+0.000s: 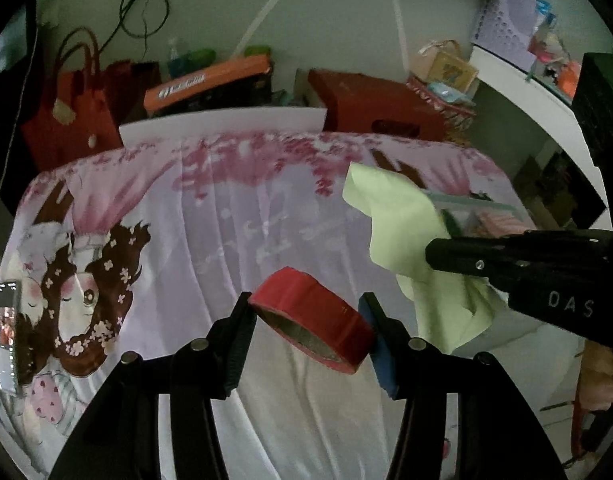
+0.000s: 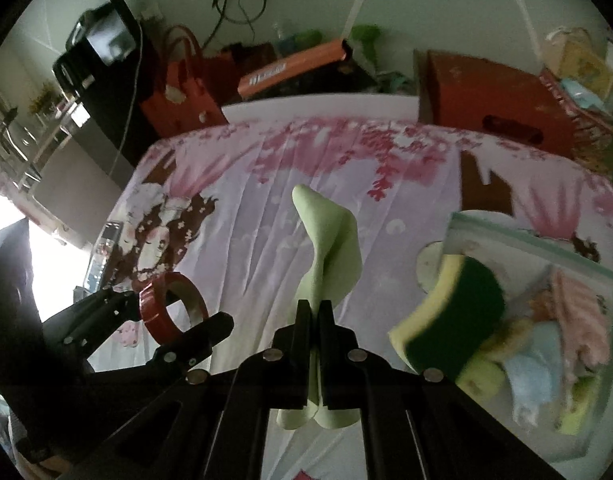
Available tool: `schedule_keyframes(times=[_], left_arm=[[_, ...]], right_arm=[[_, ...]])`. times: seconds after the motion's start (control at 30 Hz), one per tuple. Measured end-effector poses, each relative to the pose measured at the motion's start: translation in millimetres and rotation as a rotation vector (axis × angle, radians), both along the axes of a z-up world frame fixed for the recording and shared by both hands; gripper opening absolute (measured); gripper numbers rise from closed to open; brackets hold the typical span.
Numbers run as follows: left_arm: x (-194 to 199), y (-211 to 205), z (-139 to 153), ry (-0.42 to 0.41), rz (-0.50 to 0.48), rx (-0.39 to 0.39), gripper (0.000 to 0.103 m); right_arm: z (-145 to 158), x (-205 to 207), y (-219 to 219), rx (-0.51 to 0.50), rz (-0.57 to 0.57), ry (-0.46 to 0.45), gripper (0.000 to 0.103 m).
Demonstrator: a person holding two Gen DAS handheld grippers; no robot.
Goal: Organize soft objects
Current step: 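Lift and carry the tape roll and green cloth over the tray with both grippers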
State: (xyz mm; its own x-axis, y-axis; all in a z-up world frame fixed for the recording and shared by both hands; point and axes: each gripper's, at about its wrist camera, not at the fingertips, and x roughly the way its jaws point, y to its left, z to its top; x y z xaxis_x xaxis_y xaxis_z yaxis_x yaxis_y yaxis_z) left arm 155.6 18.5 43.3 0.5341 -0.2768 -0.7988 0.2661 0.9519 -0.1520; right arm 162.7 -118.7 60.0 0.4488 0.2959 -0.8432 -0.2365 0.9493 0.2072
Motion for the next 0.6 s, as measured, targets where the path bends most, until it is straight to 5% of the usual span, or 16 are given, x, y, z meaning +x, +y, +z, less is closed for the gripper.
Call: schedule_keyframes(times=[0.33,0.6], left_arm=[[-41.9,-44.3,46.9,-0.068,-0.055,0.013,0.054],[-63.6,-101.7,63.5,-0.094,-0.135,0.034,0.054]], right_arm=[[48.2,-55.8,-52.8,0.025,-0.066,-0.082,0.004],[59.3,-84.9,-113.4,0.037,-0.152,-0.103,0.004]])
